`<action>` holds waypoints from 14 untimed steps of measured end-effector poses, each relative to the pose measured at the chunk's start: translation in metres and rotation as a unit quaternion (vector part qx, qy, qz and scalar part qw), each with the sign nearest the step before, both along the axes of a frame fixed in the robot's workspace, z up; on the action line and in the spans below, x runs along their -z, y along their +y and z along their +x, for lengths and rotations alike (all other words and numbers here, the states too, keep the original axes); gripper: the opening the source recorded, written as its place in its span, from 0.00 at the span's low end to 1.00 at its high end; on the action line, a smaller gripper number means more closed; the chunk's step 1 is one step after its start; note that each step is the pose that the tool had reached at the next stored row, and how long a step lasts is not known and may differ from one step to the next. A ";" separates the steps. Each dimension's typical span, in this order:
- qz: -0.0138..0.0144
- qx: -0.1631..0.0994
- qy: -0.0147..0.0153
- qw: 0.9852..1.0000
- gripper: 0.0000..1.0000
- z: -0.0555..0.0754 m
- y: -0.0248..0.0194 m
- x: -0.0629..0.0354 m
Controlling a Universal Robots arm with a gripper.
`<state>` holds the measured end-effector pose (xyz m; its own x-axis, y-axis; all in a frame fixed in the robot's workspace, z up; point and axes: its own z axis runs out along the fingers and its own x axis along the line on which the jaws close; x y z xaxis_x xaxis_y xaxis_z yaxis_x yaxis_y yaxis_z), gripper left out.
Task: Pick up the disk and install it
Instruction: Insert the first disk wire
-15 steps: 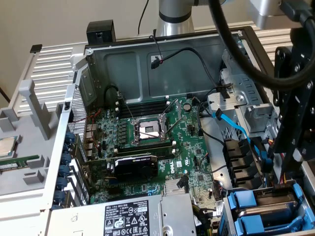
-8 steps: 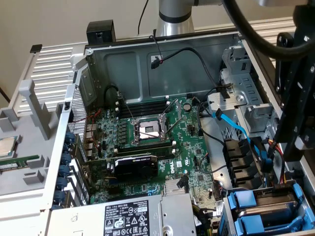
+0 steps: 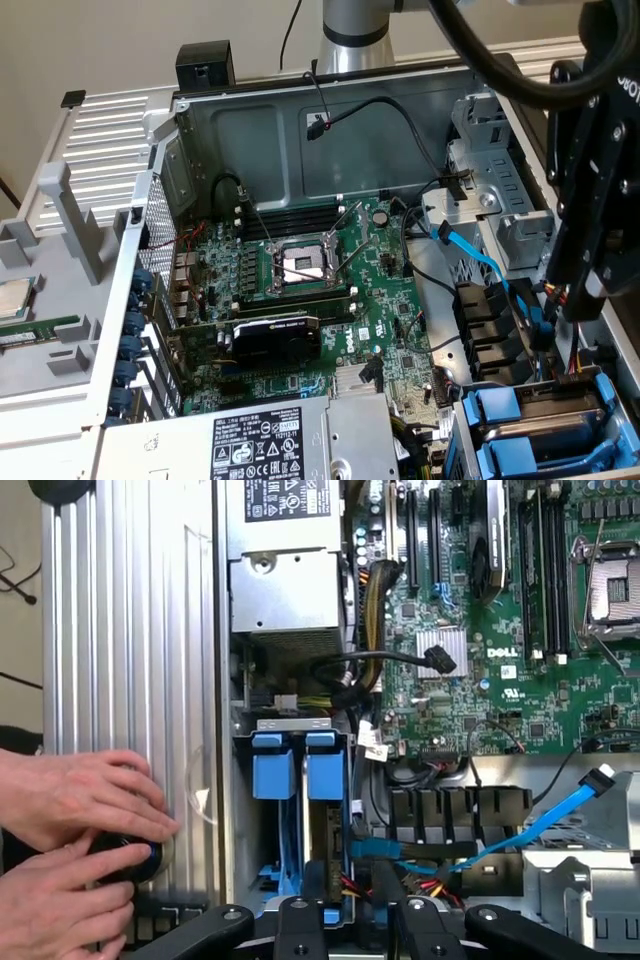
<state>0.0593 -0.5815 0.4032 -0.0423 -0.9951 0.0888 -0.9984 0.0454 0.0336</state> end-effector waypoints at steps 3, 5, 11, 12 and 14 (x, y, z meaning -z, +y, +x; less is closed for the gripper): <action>0.000 0.000 0.000 1.000 0.33 -0.001 0.0010 0.0001; 0.000 0.001 0.000 1.000 0.33 -0.001 0.0010 0.0001; 0.000 0.001 0.001 1.000 0.33 -0.001 0.0011 0.0001; 0.000 0.001 0.001 1.000 0.33 -0.001 0.0011 0.0000; 0.000 0.001 0.001 1.000 0.33 -0.001 0.0011 0.0000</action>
<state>0.0586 -0.5804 0.4032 -0.0432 -0.9951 0.0889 -0.9983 0.0466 0.0362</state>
